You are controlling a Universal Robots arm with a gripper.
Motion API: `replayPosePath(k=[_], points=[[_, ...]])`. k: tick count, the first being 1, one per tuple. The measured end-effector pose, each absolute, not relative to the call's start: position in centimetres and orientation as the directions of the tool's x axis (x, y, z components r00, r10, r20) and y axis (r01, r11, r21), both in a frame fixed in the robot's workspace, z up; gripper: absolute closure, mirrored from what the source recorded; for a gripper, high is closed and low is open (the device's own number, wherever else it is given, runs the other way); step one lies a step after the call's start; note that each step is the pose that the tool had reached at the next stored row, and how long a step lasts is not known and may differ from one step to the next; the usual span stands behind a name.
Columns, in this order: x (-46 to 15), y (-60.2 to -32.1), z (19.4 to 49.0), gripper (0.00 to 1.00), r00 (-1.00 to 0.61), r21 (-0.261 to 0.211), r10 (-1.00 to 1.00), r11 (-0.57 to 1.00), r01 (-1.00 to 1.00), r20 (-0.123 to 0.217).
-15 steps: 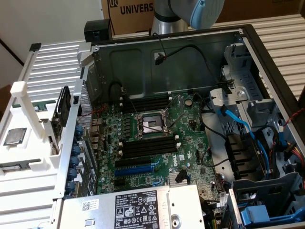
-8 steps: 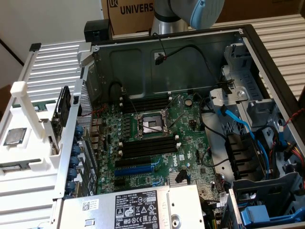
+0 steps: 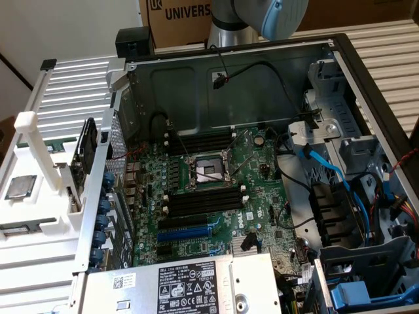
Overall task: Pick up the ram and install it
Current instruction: 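Pick up the ram and move it above insertion slot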
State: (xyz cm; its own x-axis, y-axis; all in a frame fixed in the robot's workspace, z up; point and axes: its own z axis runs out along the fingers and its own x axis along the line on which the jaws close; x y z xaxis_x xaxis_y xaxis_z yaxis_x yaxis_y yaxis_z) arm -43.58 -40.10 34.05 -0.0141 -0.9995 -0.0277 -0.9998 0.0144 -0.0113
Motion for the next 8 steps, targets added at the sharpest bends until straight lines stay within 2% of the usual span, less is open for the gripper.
replayPosePath(k=[8], points=[[-43.6,-40.2,32.8,0.9,-0.012,-0.007,-1.0,0.012,-1.0,-0.023]])
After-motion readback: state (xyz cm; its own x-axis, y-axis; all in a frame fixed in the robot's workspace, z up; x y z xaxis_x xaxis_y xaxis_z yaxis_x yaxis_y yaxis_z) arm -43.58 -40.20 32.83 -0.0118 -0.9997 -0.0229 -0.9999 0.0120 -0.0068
